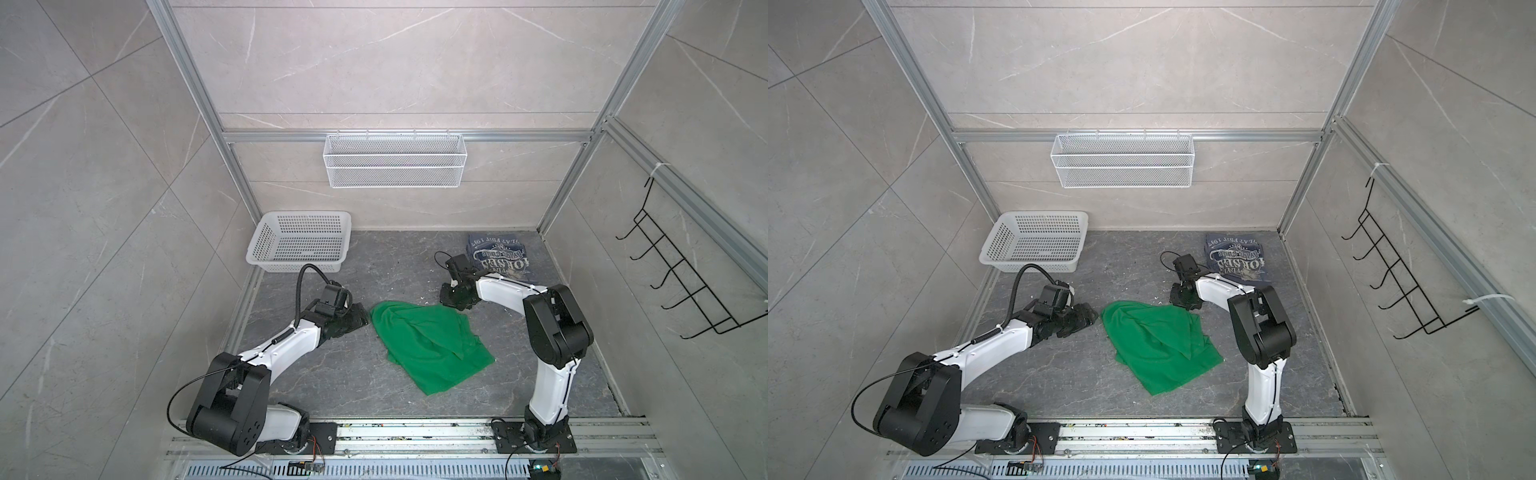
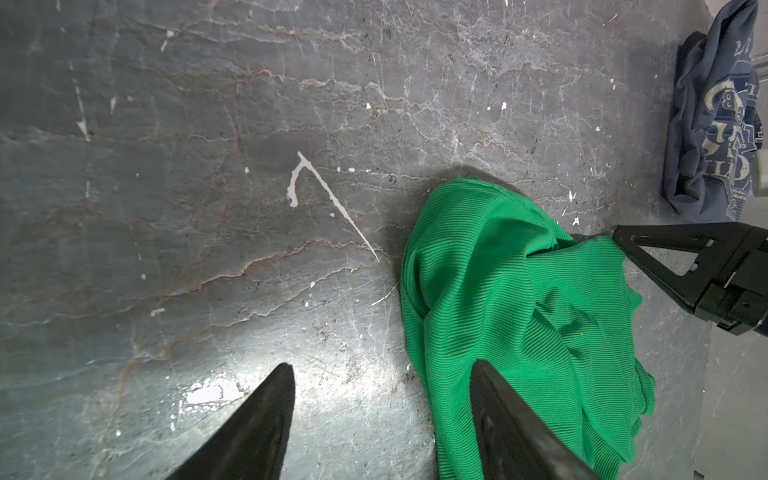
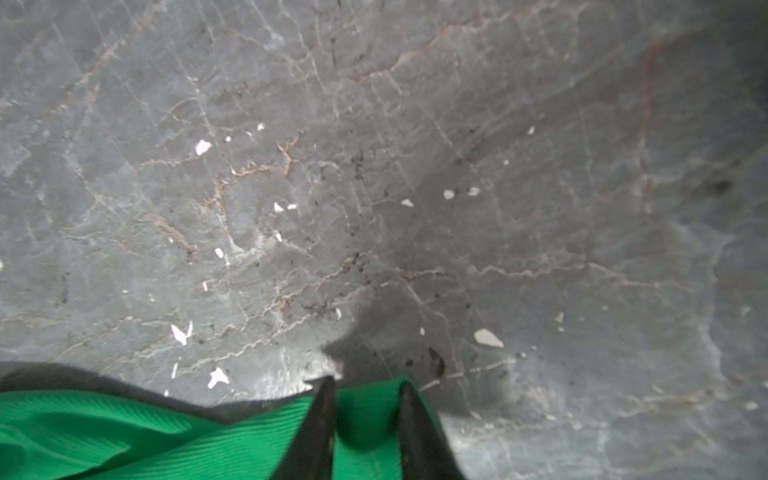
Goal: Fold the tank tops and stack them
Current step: 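Grasp two edges of the green tank top with the left and right grippers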
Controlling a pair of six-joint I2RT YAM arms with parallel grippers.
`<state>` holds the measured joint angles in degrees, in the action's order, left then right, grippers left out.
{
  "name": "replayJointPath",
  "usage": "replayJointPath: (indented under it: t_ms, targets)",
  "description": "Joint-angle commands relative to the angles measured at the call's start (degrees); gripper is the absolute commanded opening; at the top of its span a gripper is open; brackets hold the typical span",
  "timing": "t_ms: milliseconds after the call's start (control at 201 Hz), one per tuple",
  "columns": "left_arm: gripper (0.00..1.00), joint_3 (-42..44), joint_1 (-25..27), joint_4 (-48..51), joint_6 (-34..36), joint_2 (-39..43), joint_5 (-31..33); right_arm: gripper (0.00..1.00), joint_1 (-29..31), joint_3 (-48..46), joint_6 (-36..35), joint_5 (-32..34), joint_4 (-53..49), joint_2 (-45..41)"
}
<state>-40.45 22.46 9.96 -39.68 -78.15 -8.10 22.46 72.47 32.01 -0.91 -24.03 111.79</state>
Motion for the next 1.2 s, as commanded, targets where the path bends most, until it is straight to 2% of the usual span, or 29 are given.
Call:
replayJointPath:
  t_ms: [0,129,254,483,607,677,856,981,1110,1200]
  targets:
    - [0.69,0.1,-0.2,-1.7,0.8,0.8,-0.5,0.16,0.1,1.5,-1.0,1.5,-2.9,-0.1]
    - [0.70,-0.6,-0.2,-1.4,1.5,0.3,-1.4,0.00,0.5,1.3,-1.8,2.4,-5.1,-5.0]
    - [0.70,-1.9,-0.3,-0.9,2.1,1.2,-2.4,0.00,1.1,-0.5,-3.2,5.4,-8.6,-16.1]
    - [0.72,-2.7,-0.3,-1.7,2.5,4.2,-4.5,0.00,1.0,-9.8,-2.5,15.1,-20.0,-43.3]
    - [0.72,-4.2,-0.2,-2.0,2.9,1.1,-7.7,0.00,0.8,-15.4,3.4,22.6,-29.6,-57.4]
    - [0.72,-5.7,0.5,-2.5,2.9,-2.0,-10.1,0.00,0.8,-19.0,8.2,23.3,-34.0,-62.3]
    - [0.73,-11.5,6.7,-2.1,3.2,-10.2,-10.9,0.00,0.8,-30.2,17.0,21.7,-34.8,-67.5]
    - [0.72,-14.4,9.9,0.7,4.1,-13.7,-9.1,0.00,0.8,-31.4,17.8,21.6,-32.9,-66.0]
    - [0.72,-16.8,13.5,8.2,7.1,-15.1,-3.7,0.00,0.8,-30.1,16.9,21.2,-30.7,-63.6]
    - [0.71,-16.6,15.1,9.5,8.1,-15.7,-1.8,0.00,0.8,-29.6,16.1,20.7,-29.1,-62.8]
